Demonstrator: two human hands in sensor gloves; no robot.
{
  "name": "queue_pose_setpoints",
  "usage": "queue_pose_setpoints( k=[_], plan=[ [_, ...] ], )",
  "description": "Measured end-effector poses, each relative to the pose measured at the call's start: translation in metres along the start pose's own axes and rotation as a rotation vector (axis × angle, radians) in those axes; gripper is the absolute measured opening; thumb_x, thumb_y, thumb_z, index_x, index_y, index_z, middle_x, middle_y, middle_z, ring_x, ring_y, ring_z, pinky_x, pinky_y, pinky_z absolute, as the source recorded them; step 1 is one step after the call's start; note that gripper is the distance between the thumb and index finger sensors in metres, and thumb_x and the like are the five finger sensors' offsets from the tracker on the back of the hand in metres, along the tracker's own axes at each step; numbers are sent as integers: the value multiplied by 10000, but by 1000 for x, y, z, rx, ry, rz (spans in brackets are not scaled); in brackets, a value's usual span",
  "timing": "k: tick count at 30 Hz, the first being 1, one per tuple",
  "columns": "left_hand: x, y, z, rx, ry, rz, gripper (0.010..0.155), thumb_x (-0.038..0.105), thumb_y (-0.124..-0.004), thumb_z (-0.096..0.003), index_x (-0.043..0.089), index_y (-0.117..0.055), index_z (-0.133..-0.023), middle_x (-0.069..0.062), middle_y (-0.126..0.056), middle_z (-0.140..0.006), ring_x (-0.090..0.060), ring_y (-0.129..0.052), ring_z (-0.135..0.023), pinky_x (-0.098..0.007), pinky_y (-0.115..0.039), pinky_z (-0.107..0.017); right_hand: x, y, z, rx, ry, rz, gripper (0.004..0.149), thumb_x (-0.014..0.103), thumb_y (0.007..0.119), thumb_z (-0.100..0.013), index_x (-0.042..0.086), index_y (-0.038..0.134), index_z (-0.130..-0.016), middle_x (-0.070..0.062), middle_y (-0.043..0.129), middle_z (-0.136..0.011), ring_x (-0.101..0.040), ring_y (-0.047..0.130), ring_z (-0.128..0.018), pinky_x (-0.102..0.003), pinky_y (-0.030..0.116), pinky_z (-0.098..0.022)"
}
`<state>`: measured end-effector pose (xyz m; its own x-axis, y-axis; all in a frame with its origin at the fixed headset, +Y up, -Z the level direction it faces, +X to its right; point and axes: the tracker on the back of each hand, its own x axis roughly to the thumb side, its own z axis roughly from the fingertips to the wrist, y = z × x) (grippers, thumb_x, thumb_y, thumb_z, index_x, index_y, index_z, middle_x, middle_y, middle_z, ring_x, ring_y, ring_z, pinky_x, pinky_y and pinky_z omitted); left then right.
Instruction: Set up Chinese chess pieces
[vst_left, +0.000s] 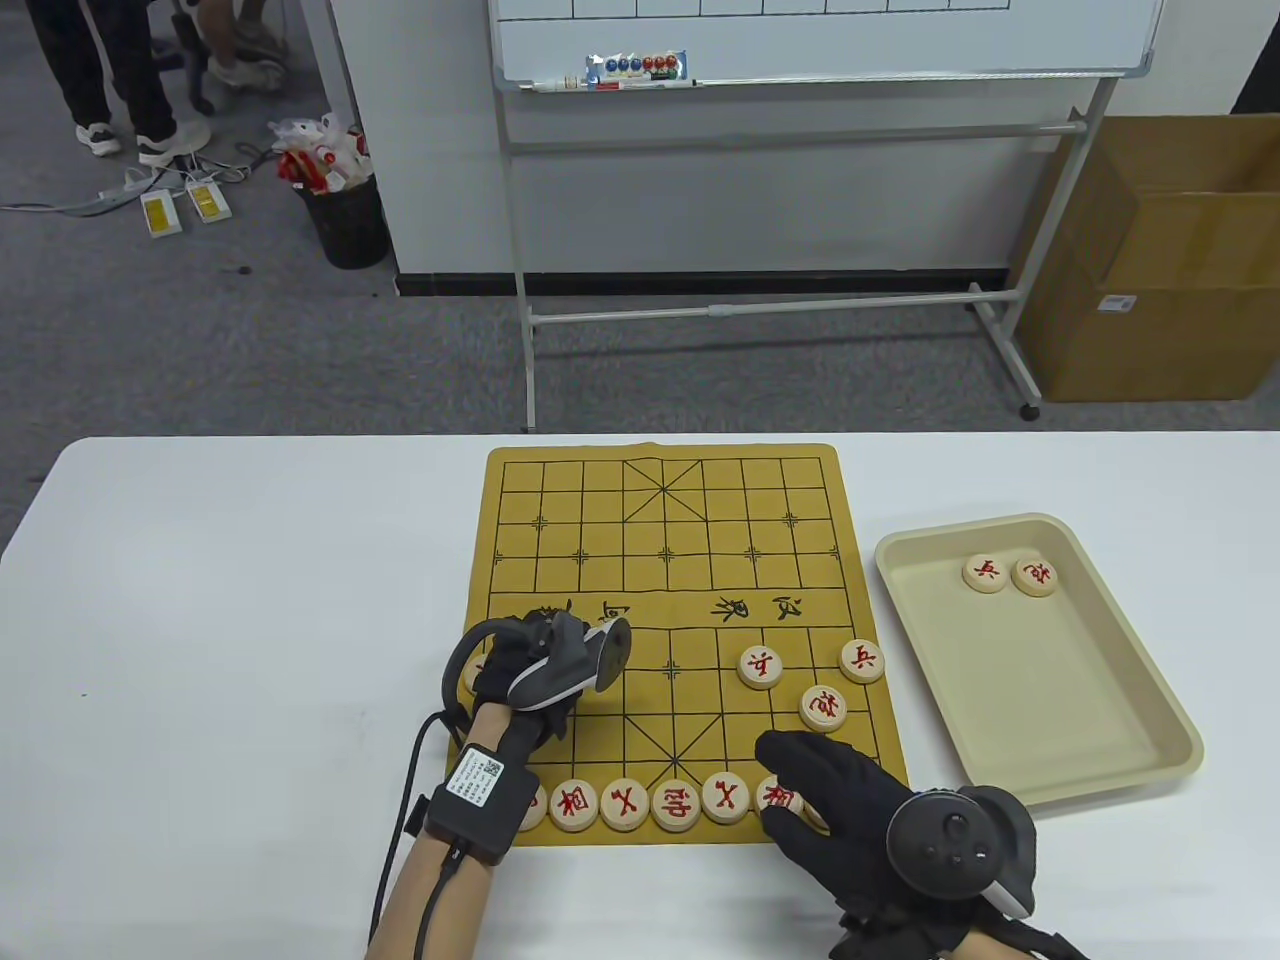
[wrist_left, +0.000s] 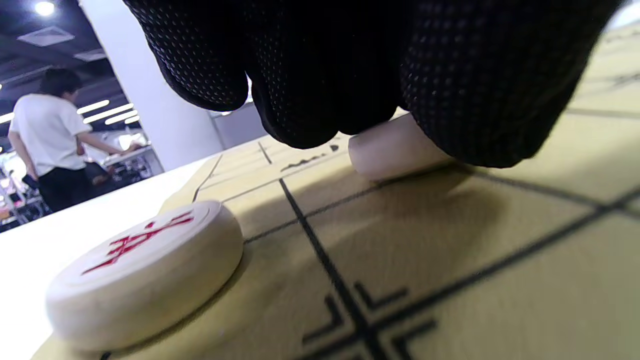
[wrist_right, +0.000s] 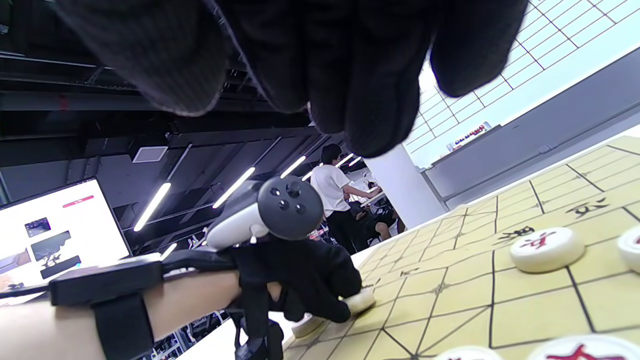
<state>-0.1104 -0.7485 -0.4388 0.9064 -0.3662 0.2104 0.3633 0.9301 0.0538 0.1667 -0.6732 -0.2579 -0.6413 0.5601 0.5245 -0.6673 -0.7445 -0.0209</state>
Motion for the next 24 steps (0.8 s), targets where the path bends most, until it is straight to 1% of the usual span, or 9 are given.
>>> queue_pose_setpoints(
  k=[1, 3, 7, 10, 13, 15, 17, 20, 24],
  plan=[
    [1, 1, 1, 22, 7, -7, 509, 460, -932, -263, 409, -793, -750, 149, -922, -818, -63, -1001, -736, -407, -818, -698, 0, 0, 0, 1, 1, 2, 684, 459, 791, -460, 87, 700, -1027, -195, 805, -986, -359, 941, -786, -602, 653, -687],
    [1, 6, 3, 10, -5, -16, 503, 456, -902, -291, 408, -798, -781, 147, -921, -843, -68, -999, -761, -409, -813, -703, 0, 0, 0, -2, 0, 6, 686, 459, 791, -460, 90, 694, -1030, -195, 802, -988, -357, 939, -789, -603, 654, -686],
    [-7, 33, 15, 76, -2, 96, 580, 490, -851, -315, 379, -744, -874, 107, -857, -936, -118, -940, -850, -452, -765, -721, 0, 0, 0, -6, 7, 11, 694, 460, 793, -460, 93, 682, -1038, -196, 783, -1004, -363, 925, -807, -606, 647, -690],
    [-13, 66, 41, 161, -32, 255, 653, 522, -820, -326, 358, -682, -943, 75, -786, -1011, -156, -877, -925, -483, -729, -738, -2, -1, -1, -9, 27, 24, 706, 465, 794, -460, 101, 663, -1050, -189, 755, -1030, -383, 890, -847, -611, 633, -696],
    [-13, 85, 73, 239, -76, 449, 685, 544, -785, -346, 336, -642, -983, 49, -738, -1053, -191, -824, -970, -509, -696, -748, -3, -2, -1, -6, 48, 41, 720, 471, 797, -459, 113, 640, -1064, -175, 721, -1062, -402, 832, -902, -621, 610, -704],
    [-9, 91, 94, 274, -112, 583, 676, 531, -771, -365, 323, -636, -994, 36, -729, -1063, -204, -808, -985, -510, -689, -748, -4, -2, -2, -15, 50, 39, 711, 471, 799, -459, 131, 642, -1063, -159, 717, -1071, -406, 796, -930, -621, 600, -709],
    [-3, 93, 113, 271, -159, 652, 704, 544, -765, -368, 310, -612, -1014, 21, -696, -1086, -229, -768, -1011, -527, -668, -752, -5, -1, -2, -6, 62, 42, 718, 474, 799, -459, 135, 633, -1069, -153, 705, -1081, -410, 777, -944, -621, 591, -712],
    [9, 94, 140, 311, -212, 647, 736, 566, -760, -366, 301, -585, -1029, 9, -662, -1106, -252, -725, -1036, -542, -647, -757, -7, 2, -3, 16, 69, 50, 739, 482, 801, -456, 130, 614, -1078, -157, 686, -1091, -416, 760, -955, -622, 584, -716],
    [22, 88, 161, 328, -247, 675, 753, 580, -750, -367, 294, -567, -1040, 3, -641, -1118, -262, -703, -1047, -548, -640, -758, -7, 7, -3, 35, 70, 59, 748, 484, 802, -455, 127, 605, -1081, -157, 681, -1093, -417, 755, -958, -620, 581, -718]
  ],
)
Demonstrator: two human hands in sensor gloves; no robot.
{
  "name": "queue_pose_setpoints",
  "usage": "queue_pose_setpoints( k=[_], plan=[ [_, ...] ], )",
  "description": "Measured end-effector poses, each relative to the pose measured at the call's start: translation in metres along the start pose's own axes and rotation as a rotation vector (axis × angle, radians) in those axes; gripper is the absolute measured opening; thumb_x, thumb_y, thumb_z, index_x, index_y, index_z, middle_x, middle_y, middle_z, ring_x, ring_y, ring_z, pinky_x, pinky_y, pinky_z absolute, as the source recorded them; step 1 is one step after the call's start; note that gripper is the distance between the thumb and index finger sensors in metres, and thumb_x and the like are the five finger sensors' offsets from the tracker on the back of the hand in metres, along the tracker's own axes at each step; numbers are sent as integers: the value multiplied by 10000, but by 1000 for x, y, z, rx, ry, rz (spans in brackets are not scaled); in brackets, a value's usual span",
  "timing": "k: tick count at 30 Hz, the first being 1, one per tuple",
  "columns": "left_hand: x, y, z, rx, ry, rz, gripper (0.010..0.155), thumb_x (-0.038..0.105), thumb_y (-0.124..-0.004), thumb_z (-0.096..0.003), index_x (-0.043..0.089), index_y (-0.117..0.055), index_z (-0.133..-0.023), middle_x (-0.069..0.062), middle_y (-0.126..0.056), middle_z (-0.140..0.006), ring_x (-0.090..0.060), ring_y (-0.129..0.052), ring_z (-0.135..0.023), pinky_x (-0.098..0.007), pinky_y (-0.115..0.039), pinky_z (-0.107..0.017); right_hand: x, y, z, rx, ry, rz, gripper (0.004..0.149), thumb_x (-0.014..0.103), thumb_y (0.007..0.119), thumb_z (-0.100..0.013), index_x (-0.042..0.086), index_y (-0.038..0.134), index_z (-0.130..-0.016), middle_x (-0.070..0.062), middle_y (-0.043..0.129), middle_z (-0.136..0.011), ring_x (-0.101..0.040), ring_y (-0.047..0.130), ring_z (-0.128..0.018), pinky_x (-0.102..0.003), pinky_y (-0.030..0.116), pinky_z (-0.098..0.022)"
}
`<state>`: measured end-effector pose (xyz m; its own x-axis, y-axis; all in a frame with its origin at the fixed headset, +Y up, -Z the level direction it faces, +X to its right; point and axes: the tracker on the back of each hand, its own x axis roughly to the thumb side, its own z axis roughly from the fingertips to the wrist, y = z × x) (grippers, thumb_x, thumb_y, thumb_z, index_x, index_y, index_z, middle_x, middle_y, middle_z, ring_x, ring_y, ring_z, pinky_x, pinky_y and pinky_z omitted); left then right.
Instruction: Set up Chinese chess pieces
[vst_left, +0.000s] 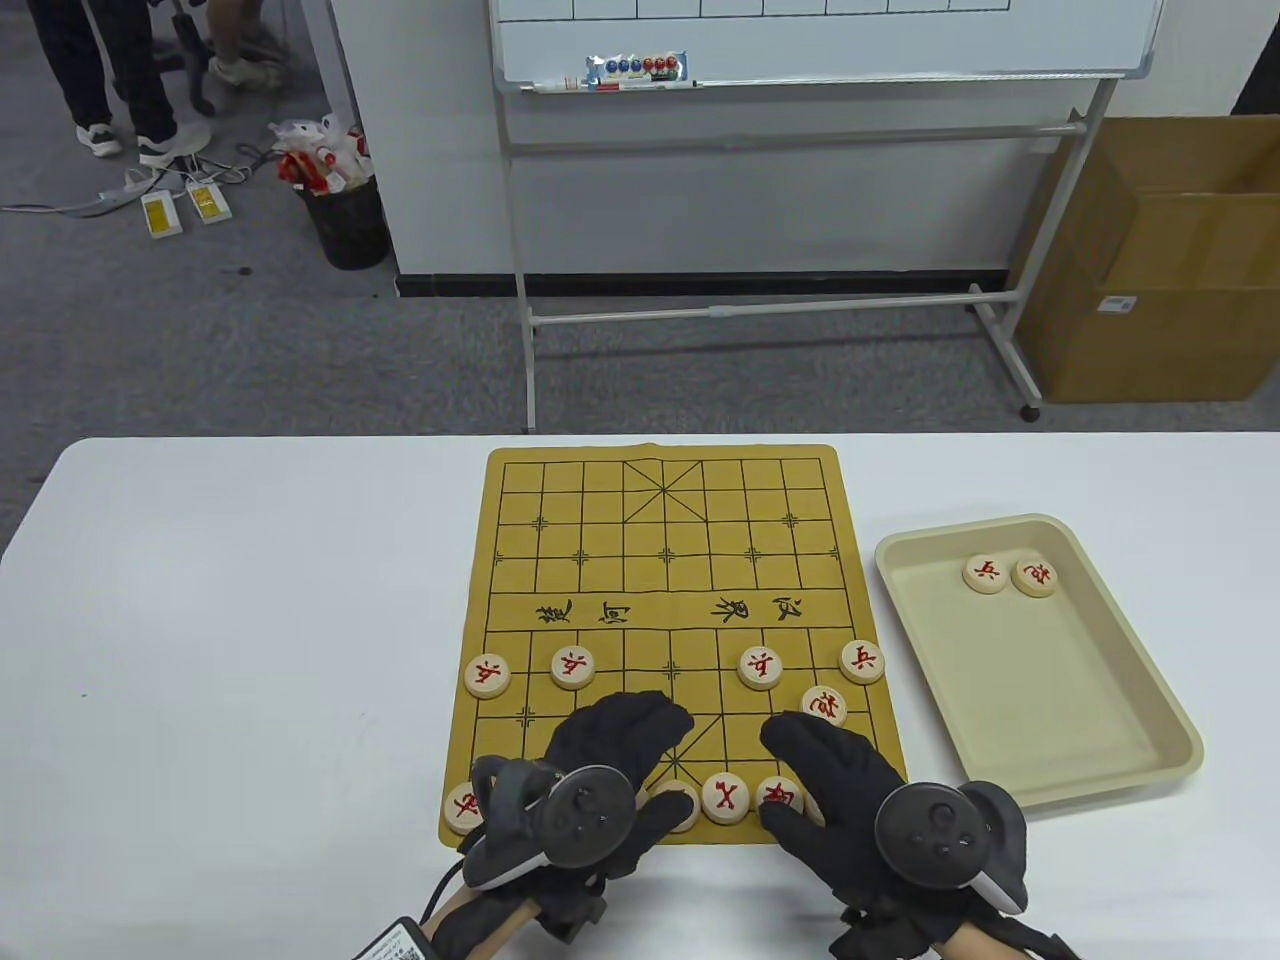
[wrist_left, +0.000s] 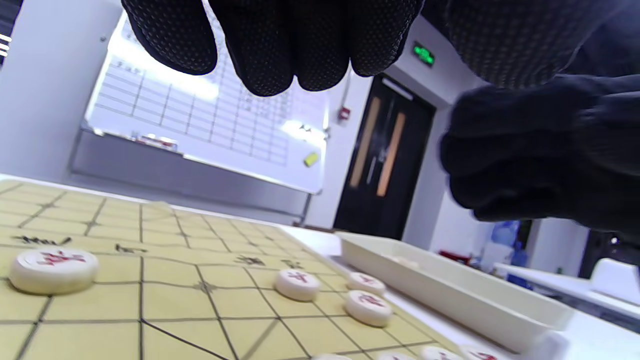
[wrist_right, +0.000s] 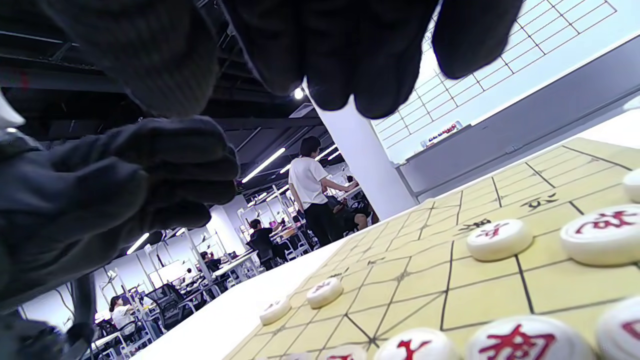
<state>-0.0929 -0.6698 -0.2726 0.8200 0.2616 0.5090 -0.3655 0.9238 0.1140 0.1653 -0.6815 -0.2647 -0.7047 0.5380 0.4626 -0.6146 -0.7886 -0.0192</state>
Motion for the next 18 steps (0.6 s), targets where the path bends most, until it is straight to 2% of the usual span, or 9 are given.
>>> queue_pose_setpoints(
  k=[4, 7, 9, 12, 14, 18],
  plan=[
    [-1, -9, 7, 27, -4, 10, 752, 578, -751, -368, 288, -570, -1038, 1, -650, -1112, -262, -713, -1039, -549, -643, -754, 1, 5, 0, 17, -9, 14, 748, 485, 801, -454, 128, 603, -1081, -158, 679, -1093, -404, 758, -962, -619, 581, -719],
    [-4, -13, 7, 2, 5, 22, 752, 577, -750, -369, 287, -570, -1039, -1, -648, -1112, -263, -711, -1039, -551, -641, -754, 2, 3, -2, 20, -14, 22, 753, 480, 806, -453, 124, 600, -1084, -161, 673, -1098, -416, 749, -965, -623, 575, -721],
    [-5, -11, 7, 15, 8, 31, 753, 578, -750, -369, 288, -569, -1039, 1, -649, -1112, -263, -712, -1038, -551, -641, -754, 2, -9, -7, -11, -13, 24, 751, 472, 815, -452, 125, 604, -1084, -163, 678, -1097, -412, 752, -966, -622, 575, -724],
    [-6, -8, 9, 32, 6, 37, 747, 578, -748, -370, 289, -575, -1036, 2, -657, -1107, -259, -720, -1034, -549, -644, -753, -7, -45, -25, -94, 18, 87, 740, 460, 828, -452, 132, 618, -1081, -153, 692, -1096, -395, 764, -969, -623, 578, -727],
    [-7, -6, 11, 34, 6, 39, 747, 576, -750, -369, 286, -577, -1035, 0, -658, -1106, -261, -723, -1031, -550, -646, -750, -25, -73, -46, -89, 103, 137, 727, 458, 826, -458, 137, 630, -1079, -153, 702, -1094, -404, 768, -965, -626, 578, -729],
    [-10, -4, 14, 39, 9, 53, 749, 576, -749, -370, 284, -575, -1037, -2, -660, -1105, -262, -722, -1031, -550, -646, -751, -73, -111, -83, -126, 284, 142, 700, 429, 835, -464, 133, 652, -1071, -158, 715, -1087, -403, 772, -967, -635, 567, -735]
  ],
)
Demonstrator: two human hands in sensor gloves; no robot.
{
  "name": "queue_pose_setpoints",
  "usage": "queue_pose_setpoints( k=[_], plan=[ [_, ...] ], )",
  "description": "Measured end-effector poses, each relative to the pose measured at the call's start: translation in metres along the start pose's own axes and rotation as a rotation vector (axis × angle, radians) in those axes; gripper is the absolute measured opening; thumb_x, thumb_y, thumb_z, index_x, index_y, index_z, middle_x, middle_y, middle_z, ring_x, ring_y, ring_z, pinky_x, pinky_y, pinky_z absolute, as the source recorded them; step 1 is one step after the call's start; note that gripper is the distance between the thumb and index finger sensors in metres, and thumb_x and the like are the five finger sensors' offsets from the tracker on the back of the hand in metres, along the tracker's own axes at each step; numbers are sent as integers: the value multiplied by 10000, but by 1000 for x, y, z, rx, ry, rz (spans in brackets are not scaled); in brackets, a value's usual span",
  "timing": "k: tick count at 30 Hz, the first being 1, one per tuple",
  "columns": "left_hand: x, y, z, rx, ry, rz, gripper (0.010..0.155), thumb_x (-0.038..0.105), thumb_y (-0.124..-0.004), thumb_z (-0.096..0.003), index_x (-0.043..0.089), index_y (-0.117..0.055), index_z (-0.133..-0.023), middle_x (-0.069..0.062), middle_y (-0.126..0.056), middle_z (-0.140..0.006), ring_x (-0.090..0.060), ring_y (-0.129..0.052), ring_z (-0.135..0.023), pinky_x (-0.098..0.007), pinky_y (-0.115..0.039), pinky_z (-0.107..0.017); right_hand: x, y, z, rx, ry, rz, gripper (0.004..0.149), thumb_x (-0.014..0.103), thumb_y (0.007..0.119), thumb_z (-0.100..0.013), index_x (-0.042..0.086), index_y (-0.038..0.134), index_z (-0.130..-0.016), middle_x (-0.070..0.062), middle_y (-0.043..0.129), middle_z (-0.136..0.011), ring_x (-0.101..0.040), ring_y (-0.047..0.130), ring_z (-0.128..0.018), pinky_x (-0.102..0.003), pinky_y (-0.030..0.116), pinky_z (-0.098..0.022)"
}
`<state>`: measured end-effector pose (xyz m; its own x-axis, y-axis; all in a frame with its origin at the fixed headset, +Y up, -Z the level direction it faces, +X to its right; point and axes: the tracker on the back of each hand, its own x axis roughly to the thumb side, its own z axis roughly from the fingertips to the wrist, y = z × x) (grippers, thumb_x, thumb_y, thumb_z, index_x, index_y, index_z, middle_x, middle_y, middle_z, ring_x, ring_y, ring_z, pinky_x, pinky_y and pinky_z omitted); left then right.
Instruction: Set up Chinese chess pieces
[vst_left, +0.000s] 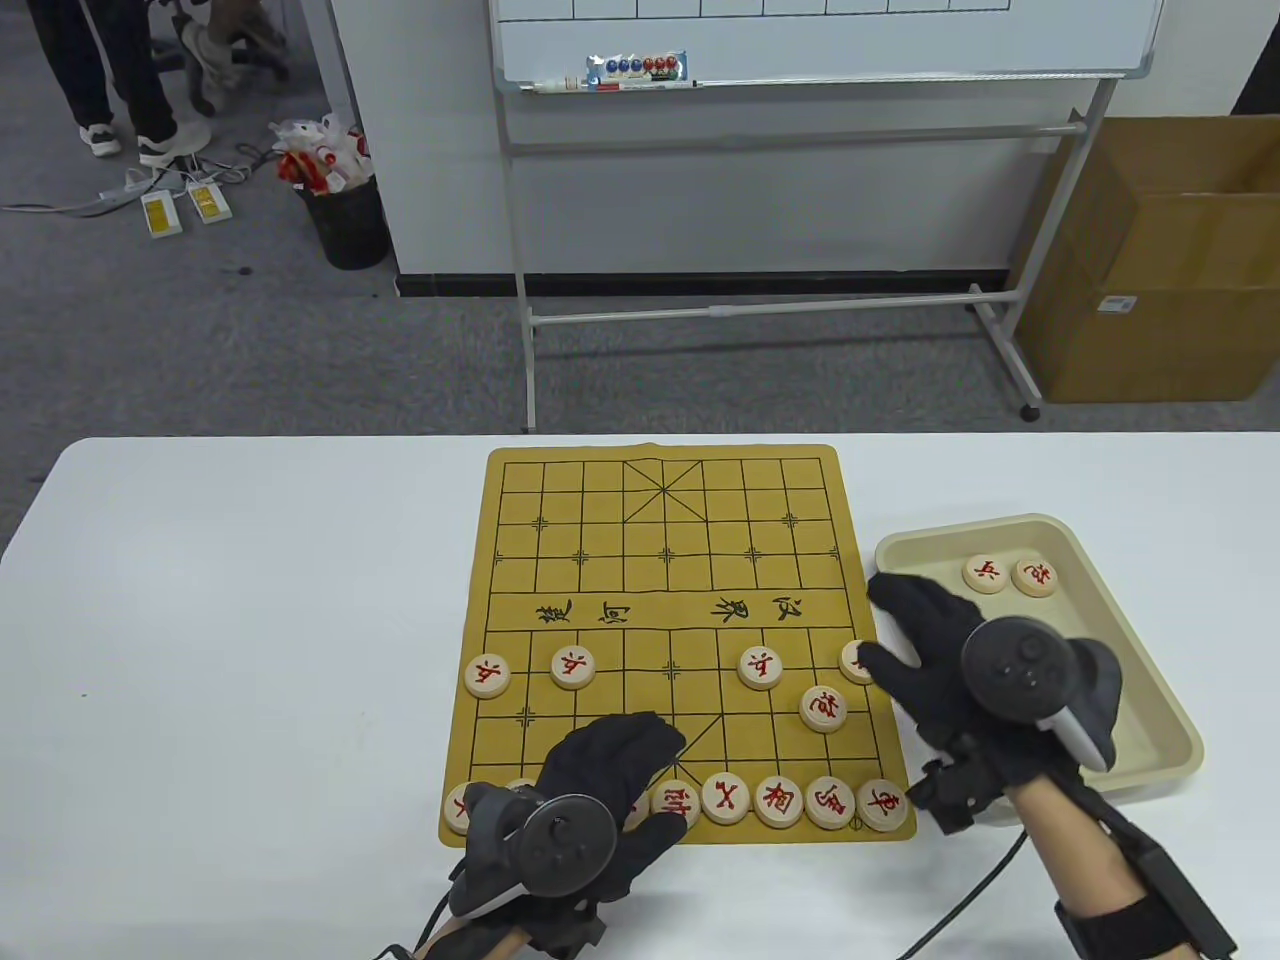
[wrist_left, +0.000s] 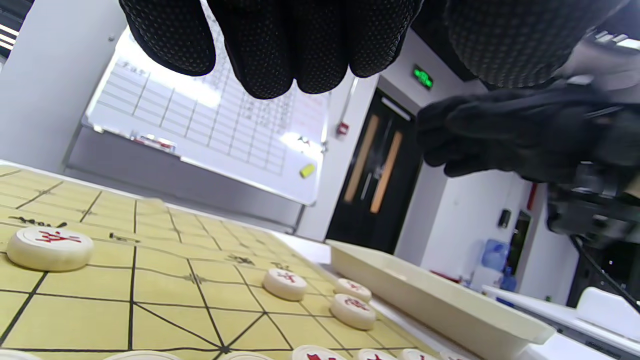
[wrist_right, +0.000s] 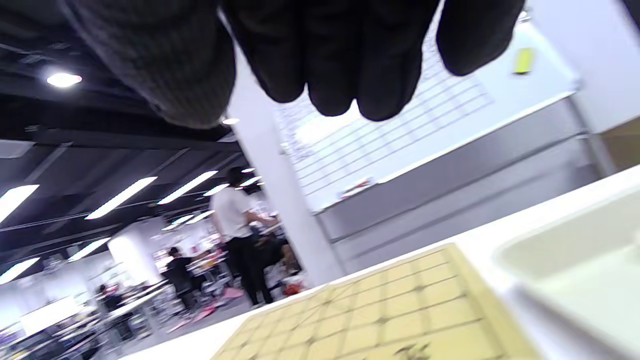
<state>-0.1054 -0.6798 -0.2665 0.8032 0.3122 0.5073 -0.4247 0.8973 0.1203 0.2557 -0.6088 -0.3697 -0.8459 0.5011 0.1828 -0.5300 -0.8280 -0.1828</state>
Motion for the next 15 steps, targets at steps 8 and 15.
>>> queue_pose_setpoints(
  k=[8, 15],
  plan=[
    [-3, -8, -1, -34, 8, -7, 747, 575, -750, -369, 284, -578, -1036, -2, -661, -1104, -263, -723, -1029, -551, -646, -750, -101, 34, -86, 120, 335, 445, 689, 423, 833, -464, 172, 634, -1074, -121, 698, -1104, -379, 761, -982, -619, 571, -742],
    [-7, -11, -2, -51, 14, -10, 747, 575, -750, -370, 283, -580, -1036, -5, -664, -1103, -262, -725, -1028, -551, -647, -749, -139, 85, -118, 328, 482, 696, 751, 443, 822, -462, 229, 531, -1121, -63, 580, -1189, -392, 595, -1095, -639, 461, -782]
  ],
)
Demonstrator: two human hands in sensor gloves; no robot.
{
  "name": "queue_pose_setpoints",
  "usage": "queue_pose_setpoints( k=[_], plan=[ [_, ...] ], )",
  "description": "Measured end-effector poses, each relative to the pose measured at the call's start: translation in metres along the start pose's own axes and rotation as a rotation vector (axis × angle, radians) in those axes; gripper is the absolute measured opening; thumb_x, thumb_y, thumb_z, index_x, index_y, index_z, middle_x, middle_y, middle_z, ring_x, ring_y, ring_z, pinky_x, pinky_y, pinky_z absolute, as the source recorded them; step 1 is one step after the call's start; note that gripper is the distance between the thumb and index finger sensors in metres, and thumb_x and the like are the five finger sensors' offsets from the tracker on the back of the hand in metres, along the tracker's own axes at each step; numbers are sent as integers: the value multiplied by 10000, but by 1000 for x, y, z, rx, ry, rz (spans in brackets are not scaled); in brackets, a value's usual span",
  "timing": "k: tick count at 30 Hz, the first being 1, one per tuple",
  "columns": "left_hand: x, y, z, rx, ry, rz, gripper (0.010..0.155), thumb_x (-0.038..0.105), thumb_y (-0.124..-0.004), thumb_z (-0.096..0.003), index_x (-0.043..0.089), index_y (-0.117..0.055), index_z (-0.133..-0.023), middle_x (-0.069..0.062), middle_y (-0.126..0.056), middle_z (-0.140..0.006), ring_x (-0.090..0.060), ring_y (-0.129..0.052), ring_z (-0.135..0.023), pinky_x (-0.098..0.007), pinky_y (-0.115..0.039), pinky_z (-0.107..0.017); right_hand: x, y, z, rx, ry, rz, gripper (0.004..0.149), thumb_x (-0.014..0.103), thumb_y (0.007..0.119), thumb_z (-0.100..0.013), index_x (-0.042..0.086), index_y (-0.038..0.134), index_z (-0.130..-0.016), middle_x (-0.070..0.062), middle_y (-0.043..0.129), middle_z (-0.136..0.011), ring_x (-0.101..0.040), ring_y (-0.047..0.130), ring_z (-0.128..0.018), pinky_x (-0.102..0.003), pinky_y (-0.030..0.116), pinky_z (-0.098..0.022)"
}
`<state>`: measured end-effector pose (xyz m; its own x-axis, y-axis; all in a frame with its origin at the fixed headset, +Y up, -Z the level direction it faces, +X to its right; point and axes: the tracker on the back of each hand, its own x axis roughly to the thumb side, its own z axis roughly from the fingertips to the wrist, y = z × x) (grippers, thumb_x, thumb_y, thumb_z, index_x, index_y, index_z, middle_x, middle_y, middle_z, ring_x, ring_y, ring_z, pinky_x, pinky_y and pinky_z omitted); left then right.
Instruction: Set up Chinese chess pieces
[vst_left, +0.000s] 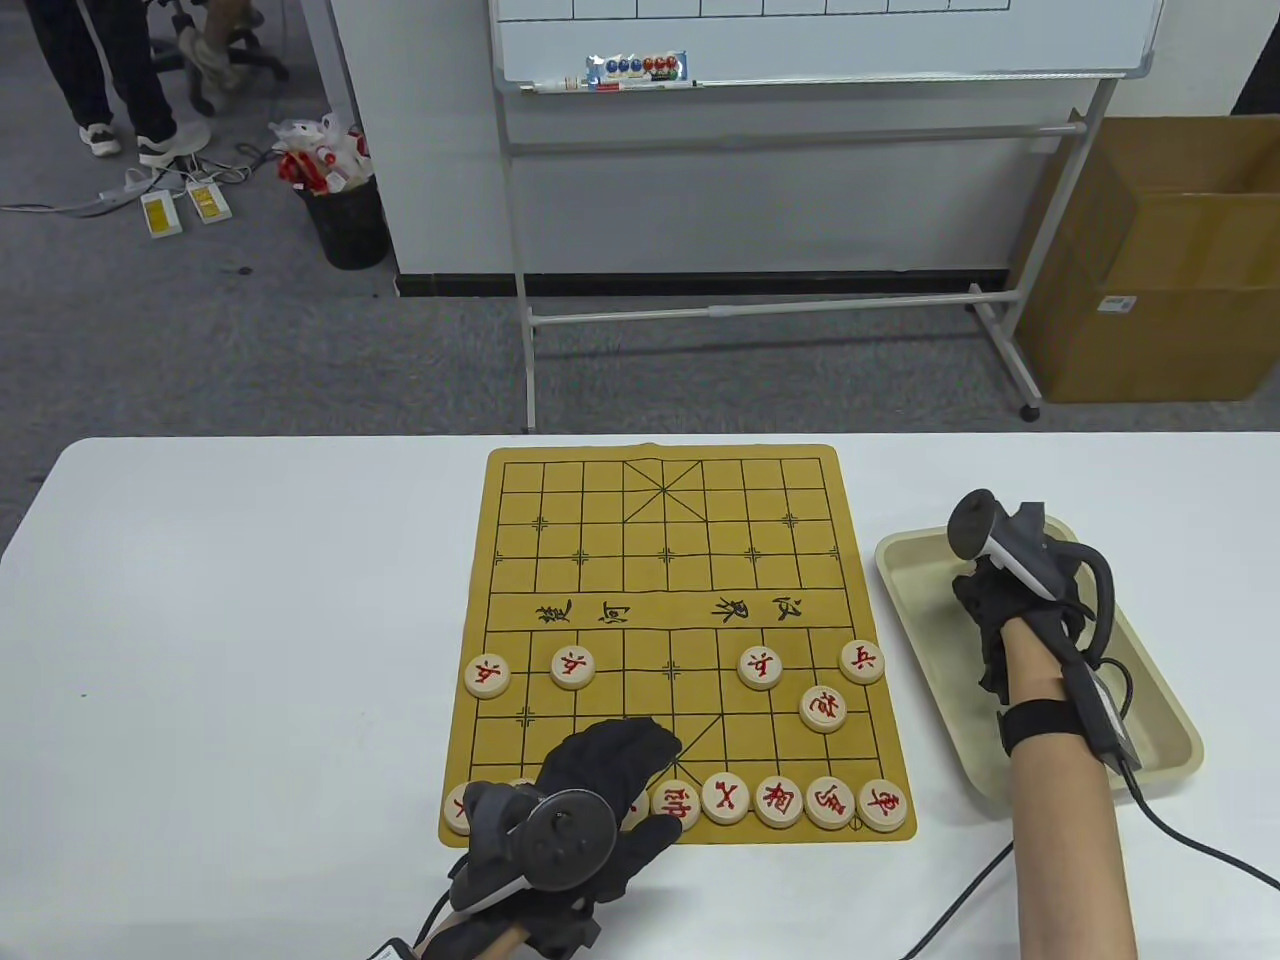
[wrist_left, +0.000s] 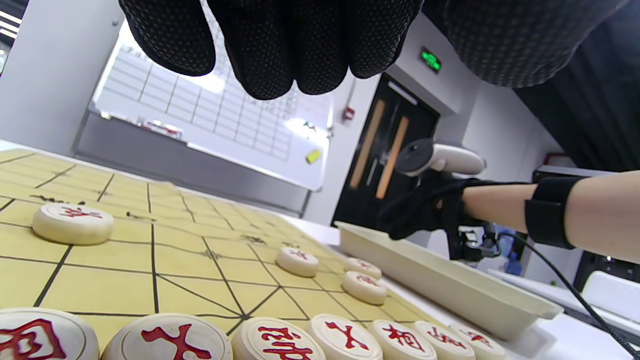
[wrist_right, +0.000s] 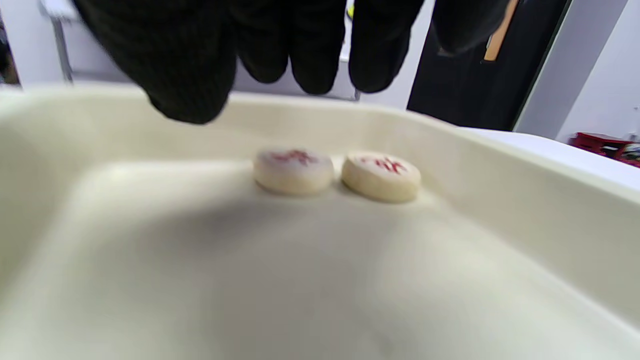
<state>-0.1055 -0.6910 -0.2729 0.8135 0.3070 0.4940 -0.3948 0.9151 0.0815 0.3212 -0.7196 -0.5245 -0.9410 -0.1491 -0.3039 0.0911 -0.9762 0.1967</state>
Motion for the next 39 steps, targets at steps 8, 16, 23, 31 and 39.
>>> queue_pose_setpoints(
  k=[8, 16, 23, 31, 39],
  plan=[
    [2, 0, 0, -11, -11, 3, 746, 575, -749, -369, 283, -581, -1035, -3, -665, -1102, -261, -727, -1027, -549, -648, -750, 8, 24, -19, 30, 21, 61, 767, 457, 815, -455, 265, 503, -1128, -39, 561, -1209, -372, 533, -1136, -643, 420, -790],
    [3, -2, 0, -19, -11, 6, 747, 573, -751, -369, 286, -577, -1036, -1, -661, -1104, -259, -722, -1030, -550, -647, -750, 7, 26, -16, -26, 2, 60, 715, 490, 866, -402, 264, 661, -1049, -57, 800, -1018, -325, 774, -959, -635, 506, -771],
    [4, -3, -1, -19, -7, 2, 746, 574, -749, -370, 289, -575, -1037, 0, -660, -1105, -259, -721, -1031, -550, -645, -752, 6, 26, -12, -26, -25, 36, 719, 460, 903, -387, 266, 674, -1040, -49, 834, -1022, -309, 812, -950, -631, 519, -768],
    [5, -2, -3, -4, -5, -7, 747, 572, -751, -369, 291, -573, -1038, 3, -658, -1106, -256, -719, -1033, -551, -642, -756, -3, -22, 38, -185, -109, -75, 757, 490, 891, -394, 206, 653, -1055, -61, 814, -1021, -311, 823, -924, -647, 527, -756],
    [19, -1, 1, 51, -60, -15, 742, 562, -757, -371, 295, -565, -1036, 6, -659, -1101, -248, -727, -1026, -544, -651, -753, 21, -58, 157, -140, -498, -557, 771, 492, 885, -407, 135, 664, -1053, -128, 812, -998, -361, 828, -876, -647, 542, -744]
  ],
)
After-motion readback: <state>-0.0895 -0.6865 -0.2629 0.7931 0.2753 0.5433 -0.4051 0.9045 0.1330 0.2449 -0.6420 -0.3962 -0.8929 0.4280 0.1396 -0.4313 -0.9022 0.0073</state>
